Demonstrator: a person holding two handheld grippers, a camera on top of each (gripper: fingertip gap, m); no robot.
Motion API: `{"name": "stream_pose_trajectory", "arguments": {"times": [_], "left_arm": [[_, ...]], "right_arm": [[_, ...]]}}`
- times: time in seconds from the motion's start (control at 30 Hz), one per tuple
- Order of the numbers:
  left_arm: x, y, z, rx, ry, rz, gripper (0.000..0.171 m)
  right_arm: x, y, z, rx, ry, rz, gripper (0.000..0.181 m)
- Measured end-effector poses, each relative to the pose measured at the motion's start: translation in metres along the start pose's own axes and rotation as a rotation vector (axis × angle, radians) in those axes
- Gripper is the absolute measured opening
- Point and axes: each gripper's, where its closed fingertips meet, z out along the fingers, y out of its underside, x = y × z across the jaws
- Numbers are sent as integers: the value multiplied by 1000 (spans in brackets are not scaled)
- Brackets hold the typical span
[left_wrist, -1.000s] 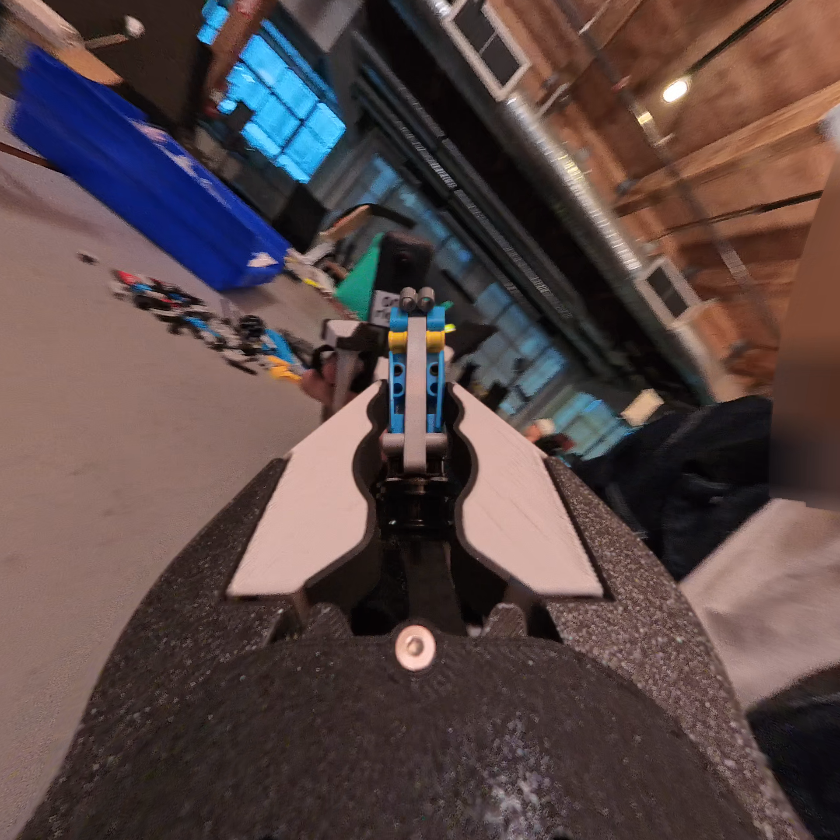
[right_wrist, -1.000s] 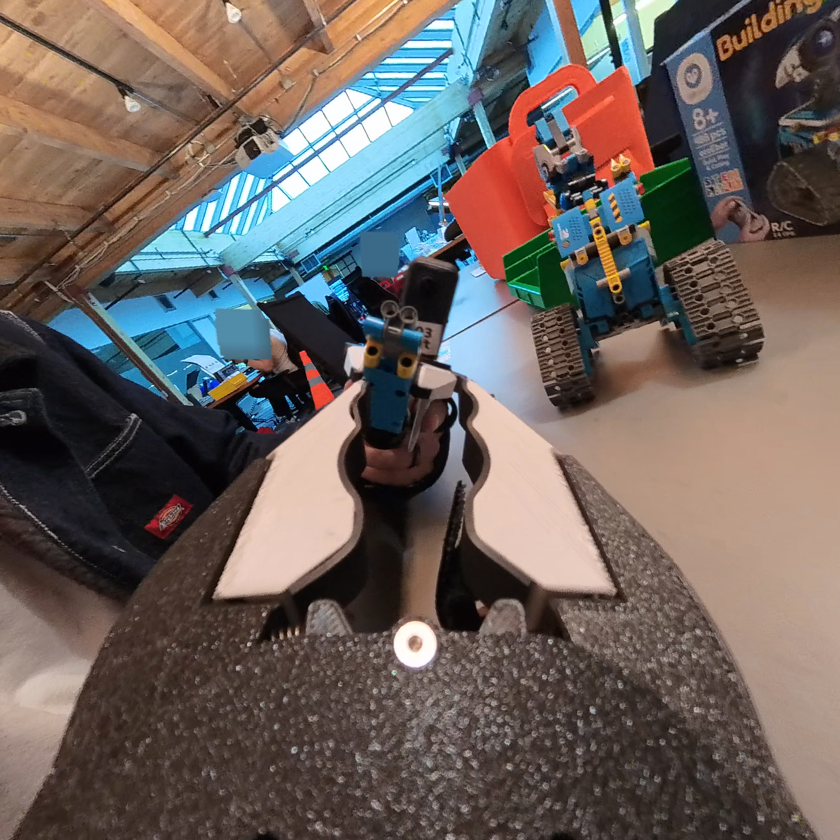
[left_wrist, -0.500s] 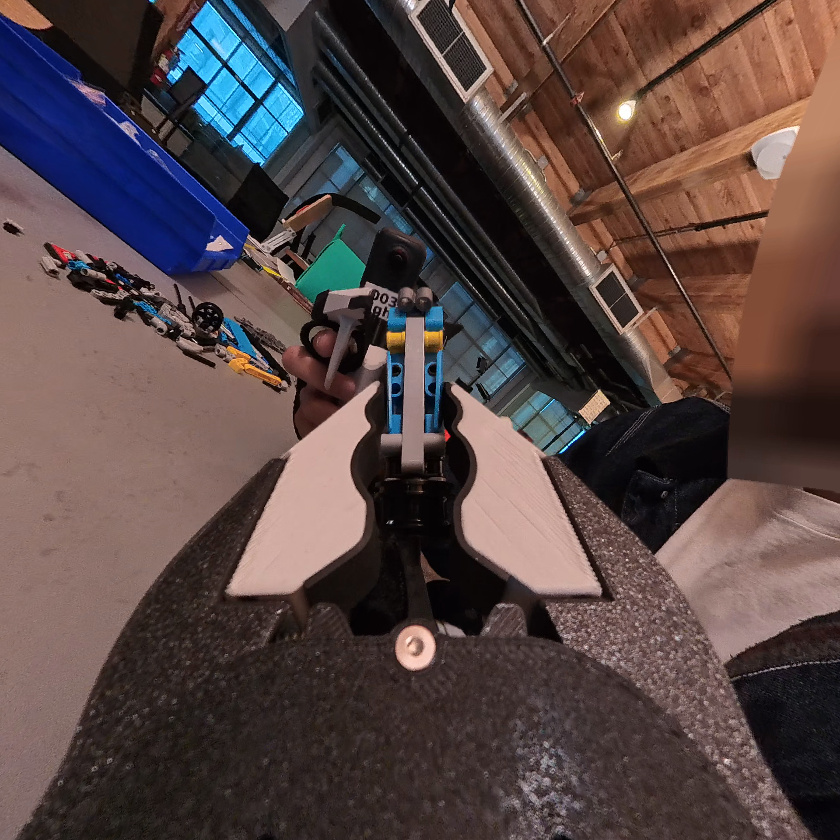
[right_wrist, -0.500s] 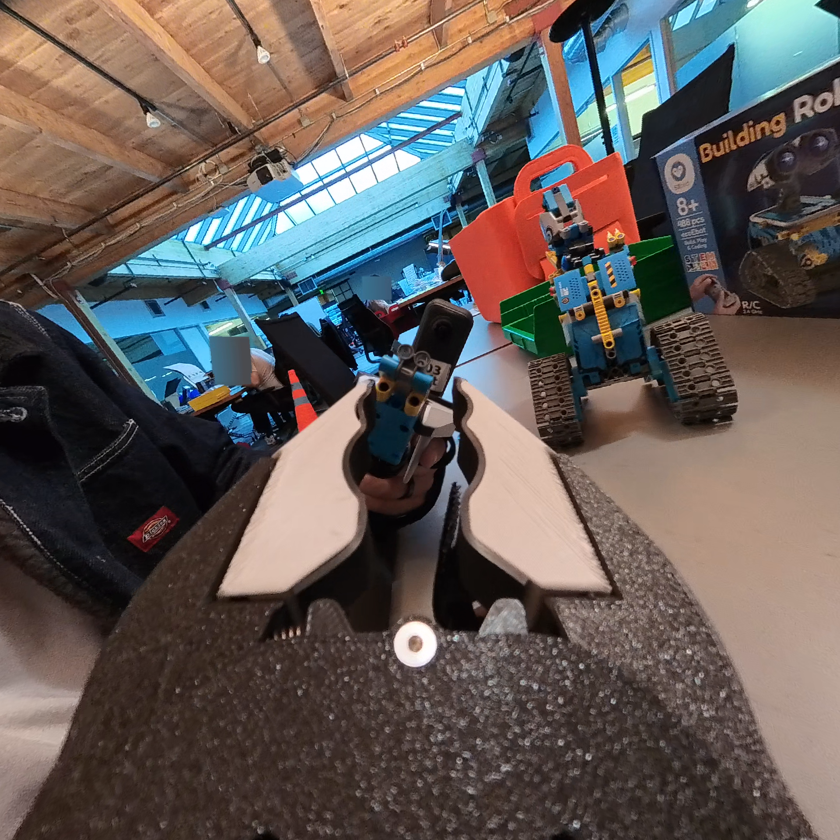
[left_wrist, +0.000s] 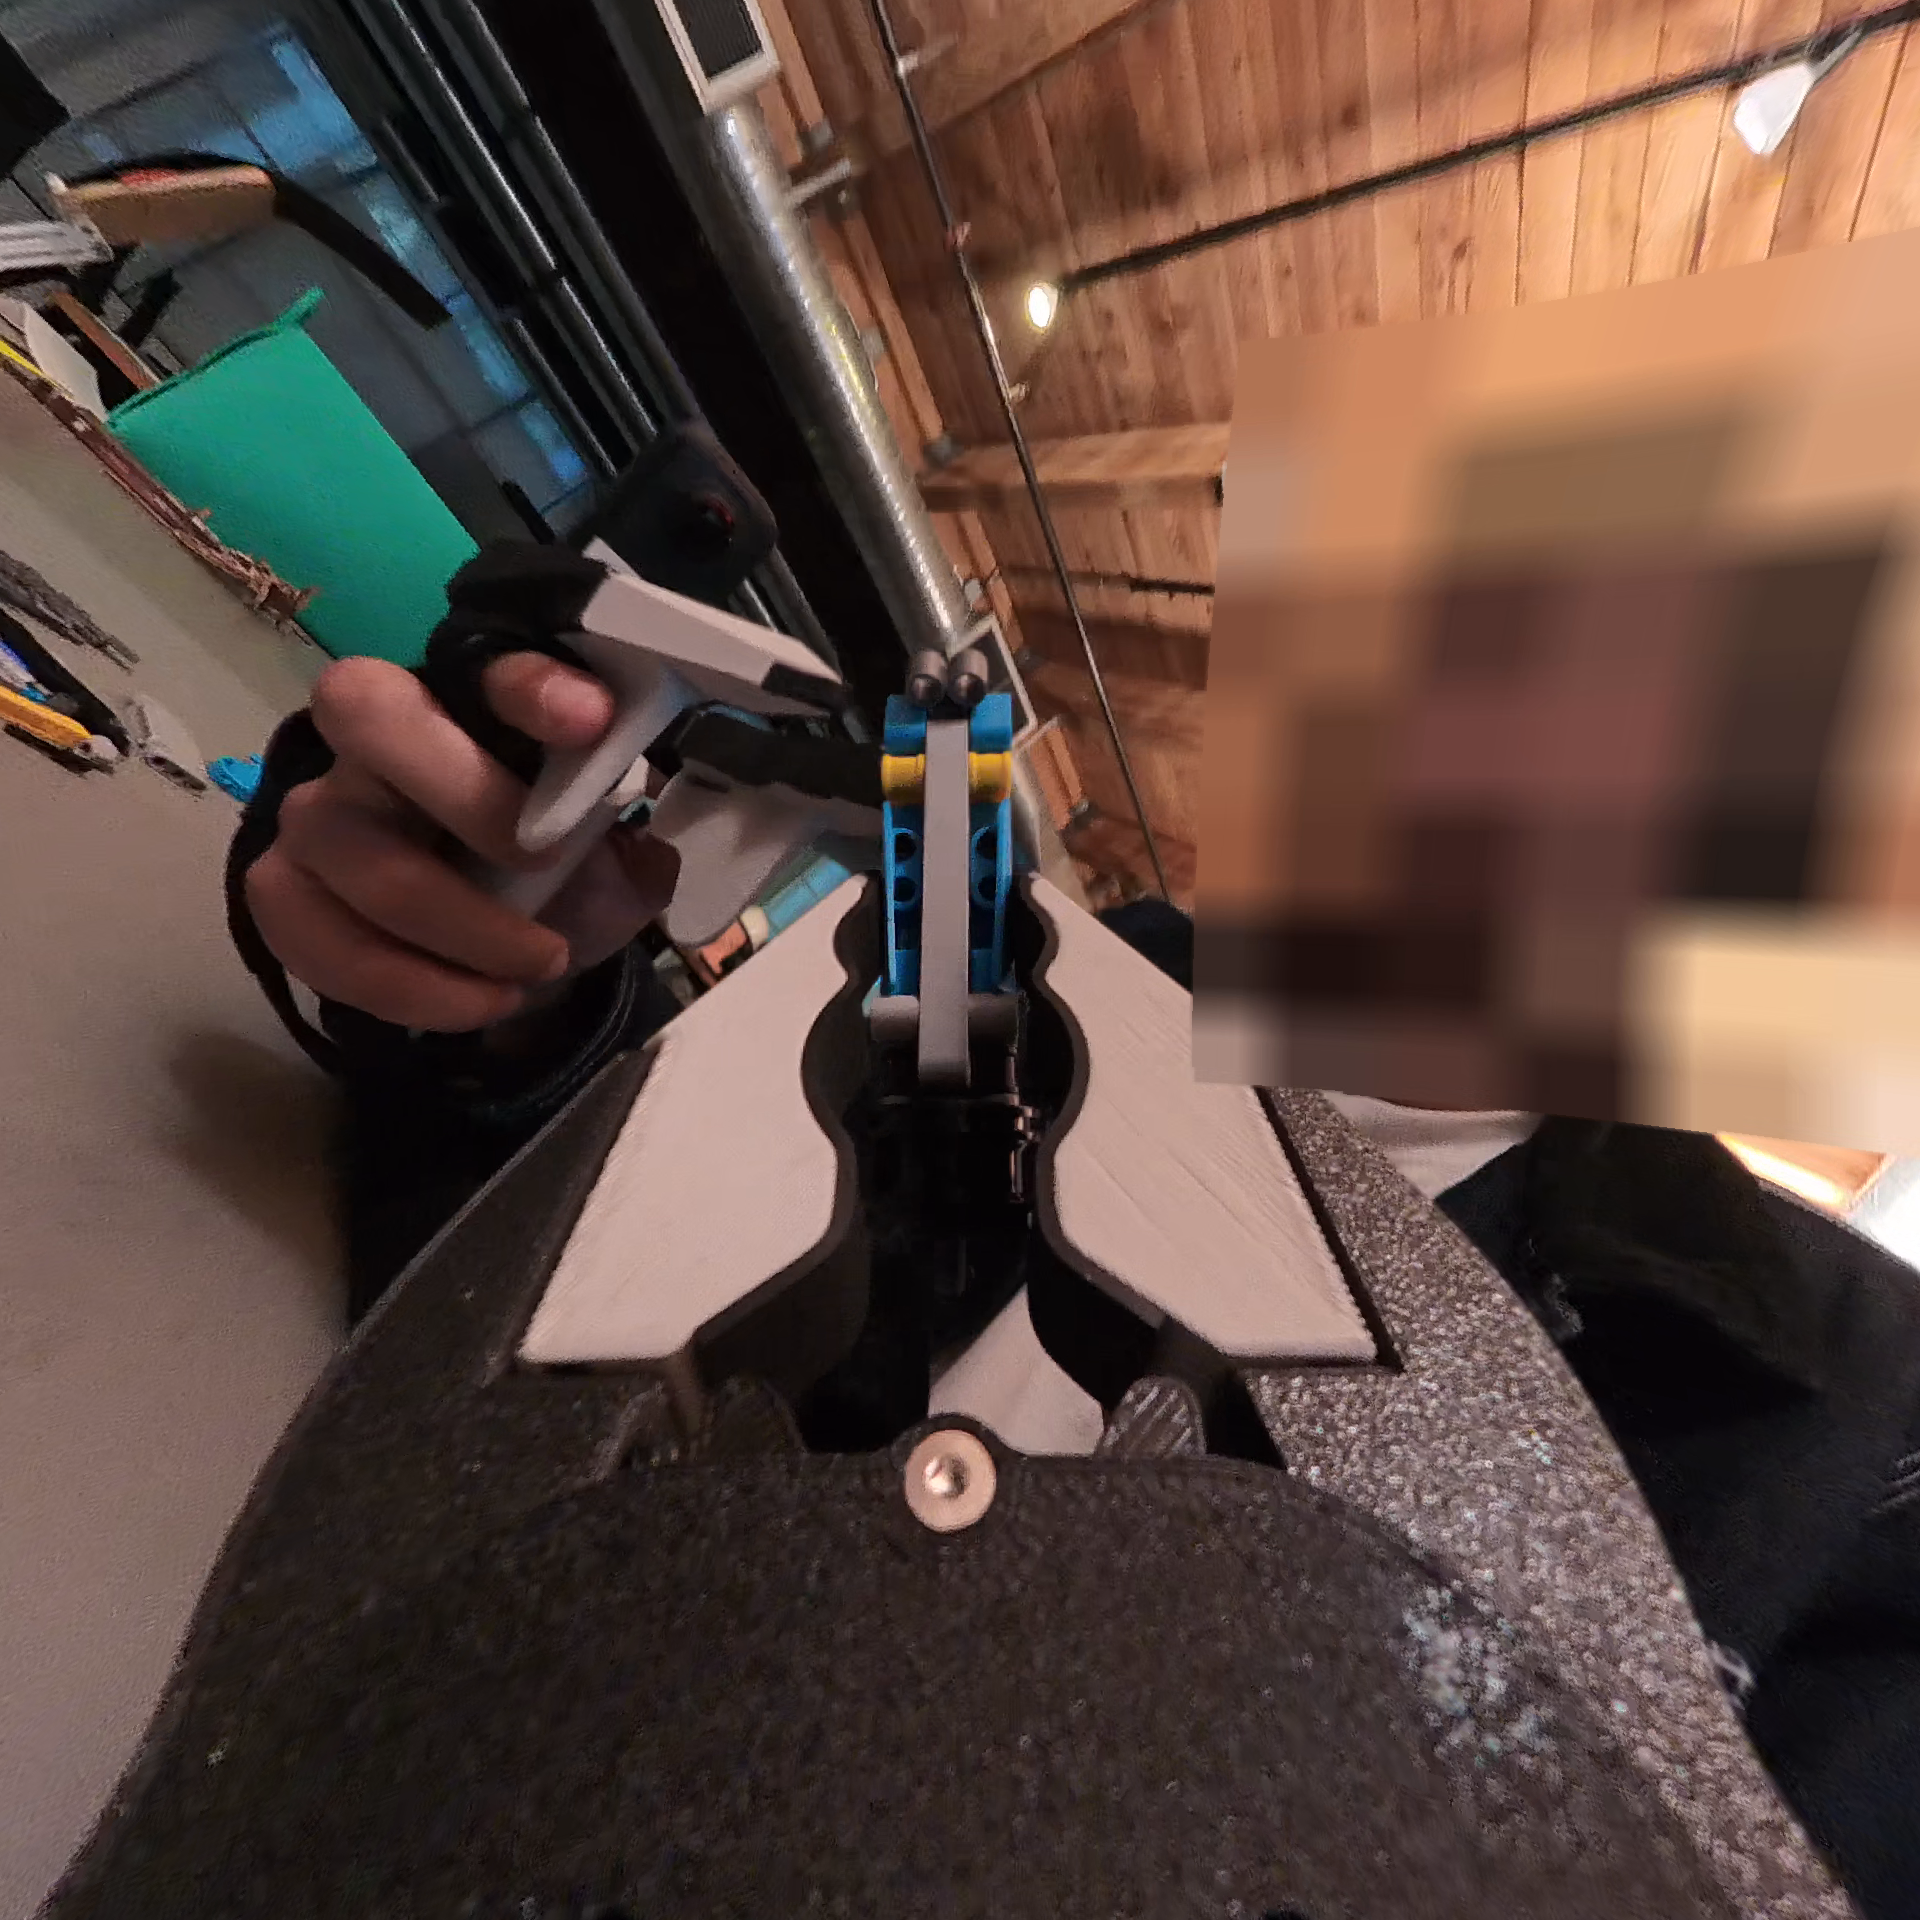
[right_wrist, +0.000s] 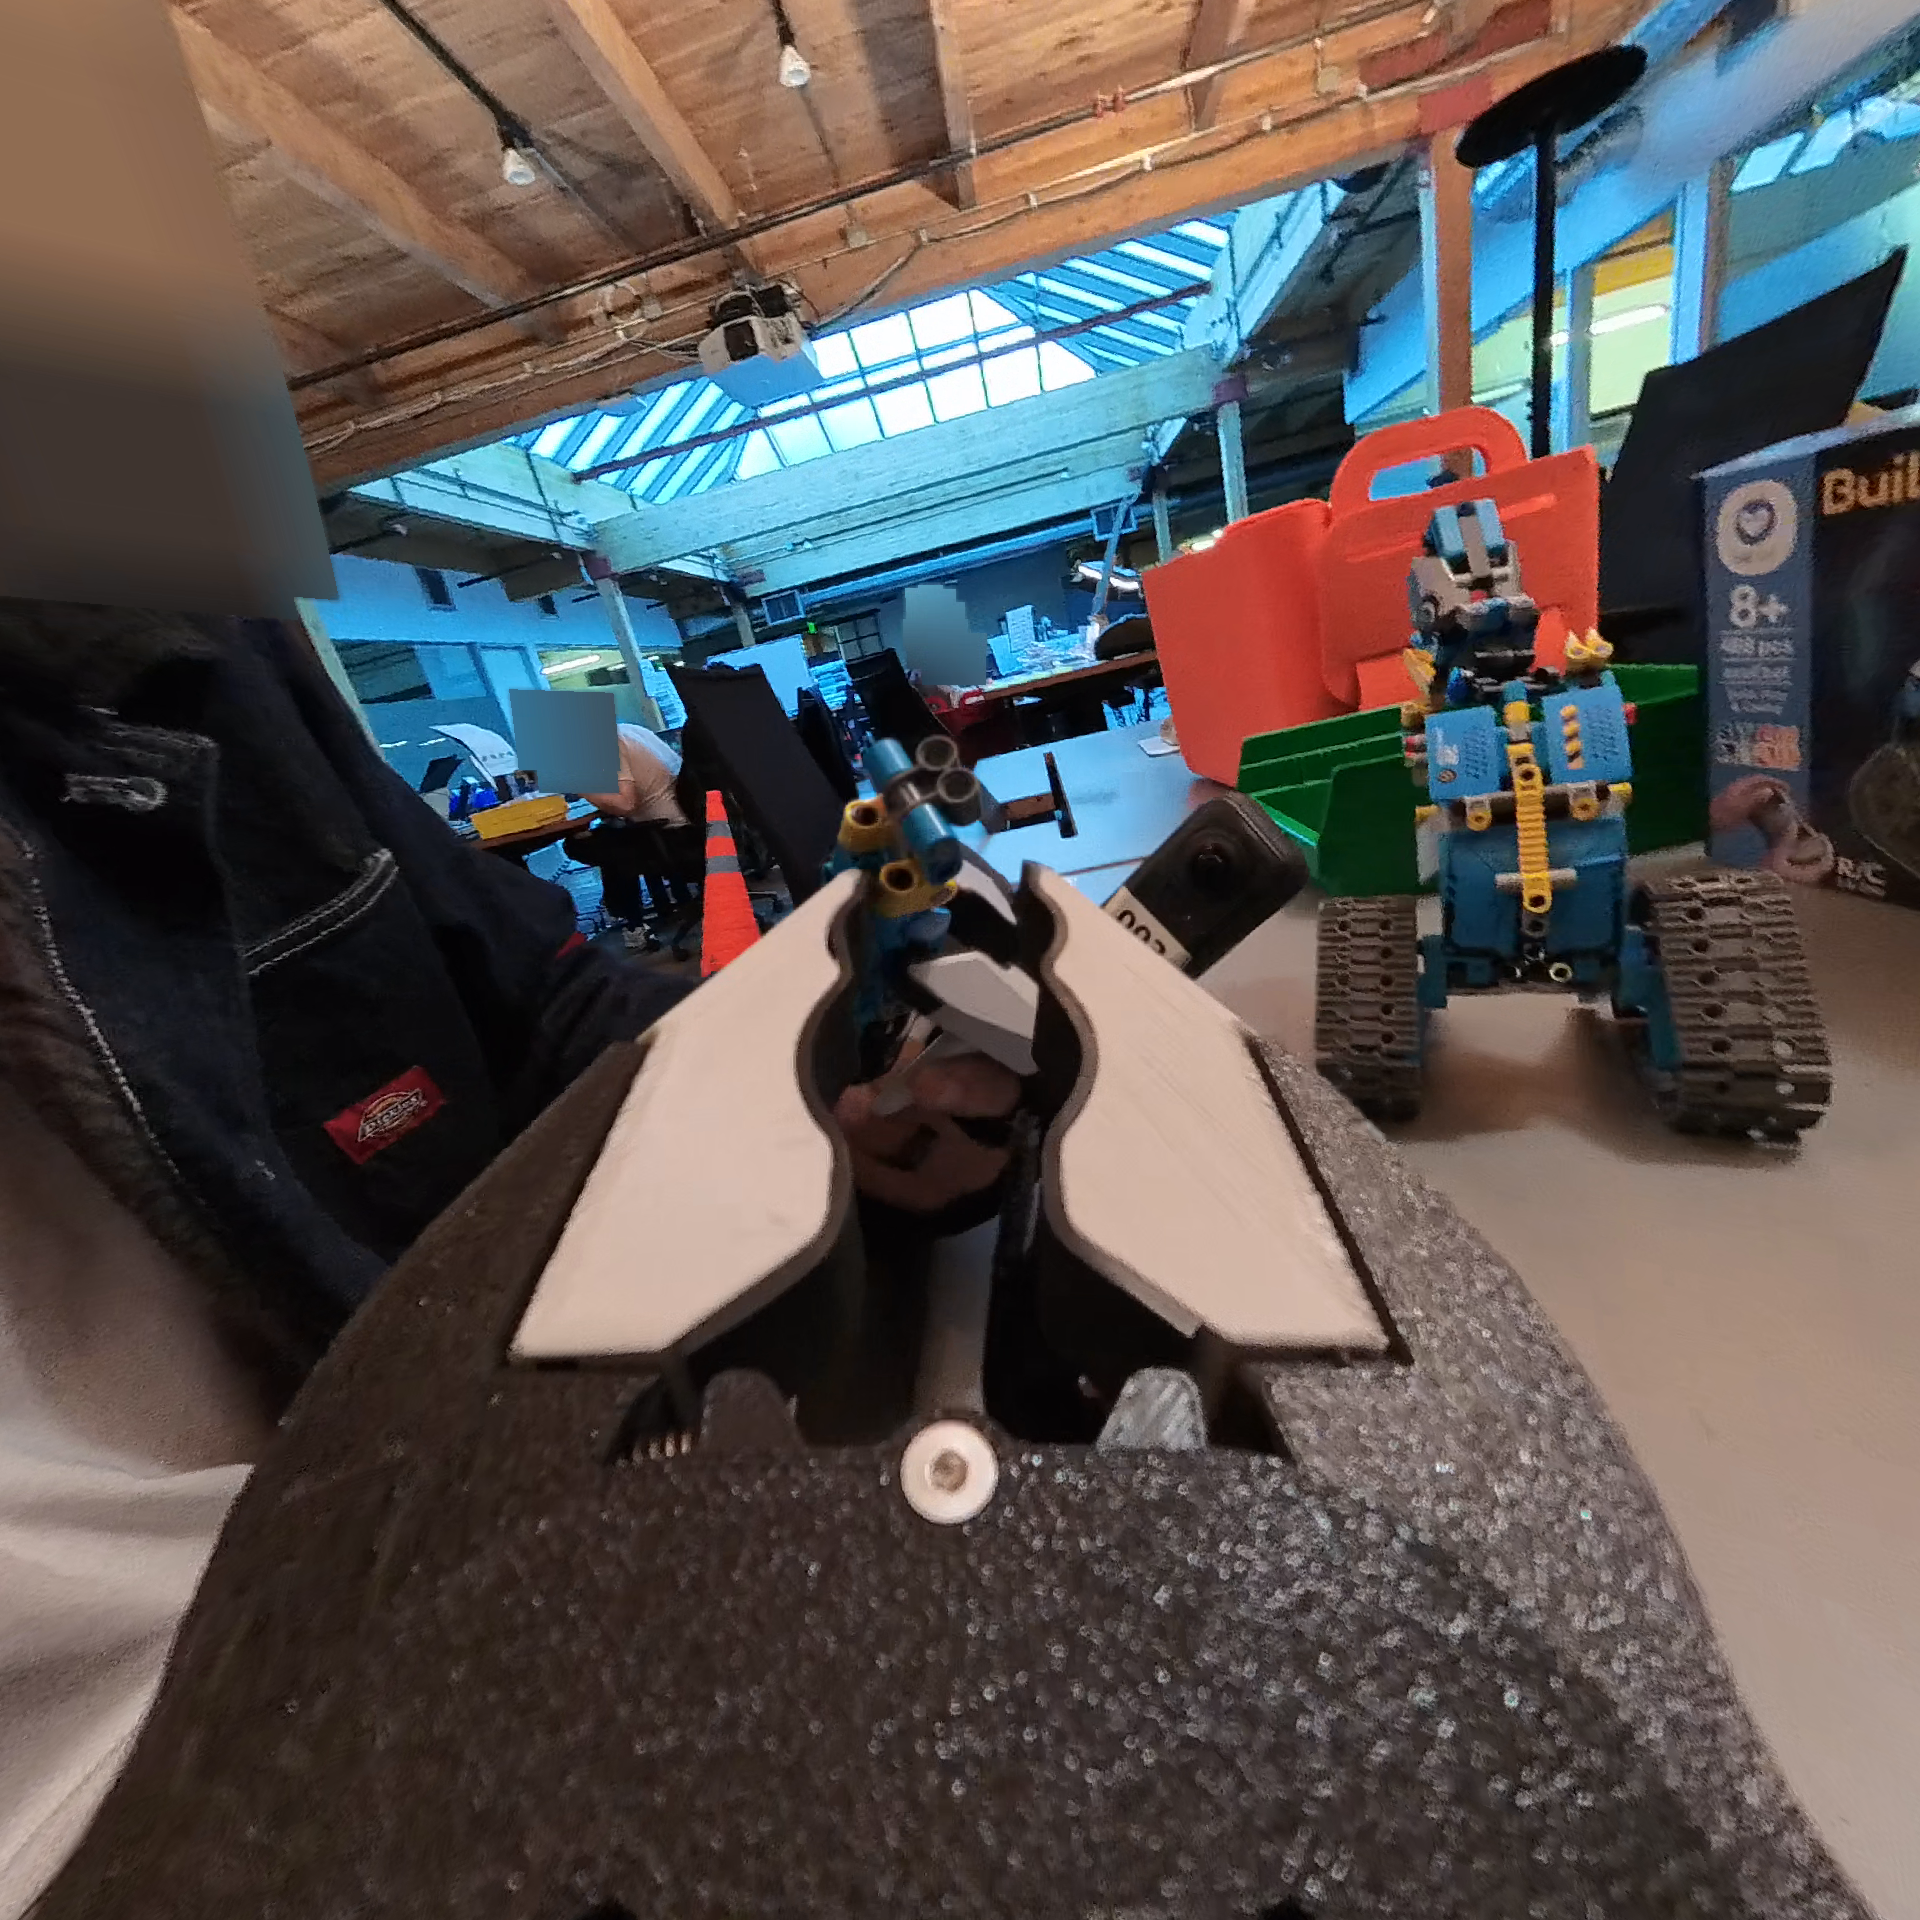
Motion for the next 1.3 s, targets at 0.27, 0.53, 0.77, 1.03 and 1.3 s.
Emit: {"name": "stream_pose_trajectory", "arguments": {"times": [0.27,0.53,0.77,1.03,1.3], "left_arm": [[0,12,10,-31,53,-86,22],[-1,9,10,-10,66,-122,22],[-51,-30,-29,66,-524,327,43],[-81,1,-19,-206,-709,534,20],[-74,1,-16,-147,-605,388,19]], "right_arm": [[-11,-11,-4,65,-49,-40,15],[-7,-10,-4,30,-30,-42,13],[40,11,-18,-122,193,21,13],[42,39,-6,-262,198,32,13],[45,40,-6,-251,202,82,14]]}}
